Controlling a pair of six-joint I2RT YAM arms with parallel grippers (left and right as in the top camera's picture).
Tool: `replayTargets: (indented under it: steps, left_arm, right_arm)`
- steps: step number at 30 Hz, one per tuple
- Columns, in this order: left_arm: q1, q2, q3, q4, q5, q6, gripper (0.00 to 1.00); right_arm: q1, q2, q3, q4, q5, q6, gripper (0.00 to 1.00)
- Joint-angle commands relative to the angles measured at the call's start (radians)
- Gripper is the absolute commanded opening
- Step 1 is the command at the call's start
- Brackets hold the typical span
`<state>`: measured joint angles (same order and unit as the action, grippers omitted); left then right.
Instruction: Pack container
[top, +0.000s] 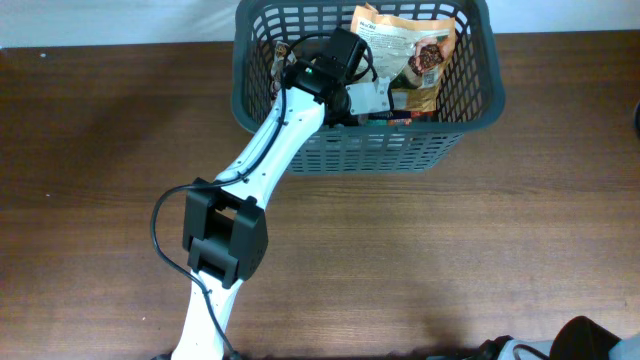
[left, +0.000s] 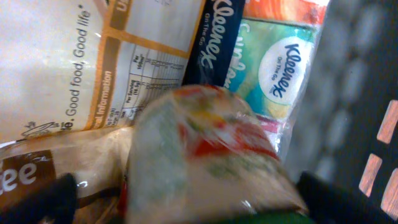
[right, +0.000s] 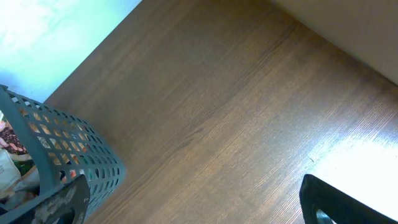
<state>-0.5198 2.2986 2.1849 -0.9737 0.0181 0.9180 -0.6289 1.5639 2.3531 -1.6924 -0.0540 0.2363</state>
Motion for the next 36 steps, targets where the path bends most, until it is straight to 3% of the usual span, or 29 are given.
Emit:
replayTargets:
  steps: [1, 9, 18, 23, 31, 36]
  left_arm:
    - [-0.017, -0.012, 0.034, 0.009, -0.016, -0.046, 0.99]
    - [-0.034, -0.012, 0.215, 0.001, -0.015, -0.235, 0.99]
    - [-0.032, -0.012, 0.345, -0.024, -0.031, -0.260, 0.99]
    - [-0.005, -0.014, 0.430, -0.161, -0.150, -0.479, 0.99]
    - [0.216, -0.024, 0.662, -0.510, -0.150, -0.795, 0.99]
    - [0.430, -0.024, 0.708, -0.603, -0.143, -0.908, 0.99]
  right_arm:
    - [-0.006, 0.000, 0.001, -0.006, -0.010, 0.008, 0.99]
    - [-0.006, 0.000, 0.001, -0.006, -0.010, 0.008, 0.99]
    - [-0.006, 0.000, 0.001, -0.006, -0.010, 0.008, 0.99]
    - [-0.006, 0.000, 0.001, -0.006, -0.010, 0.008, 0.99]
    - [-0.006, 0.000, 0.001, -0.006, -0.010, 0.008, 0.99]
    - [-0.006, 0.000, 0.001, -0.006, -0.010, 0.008, 0.99]
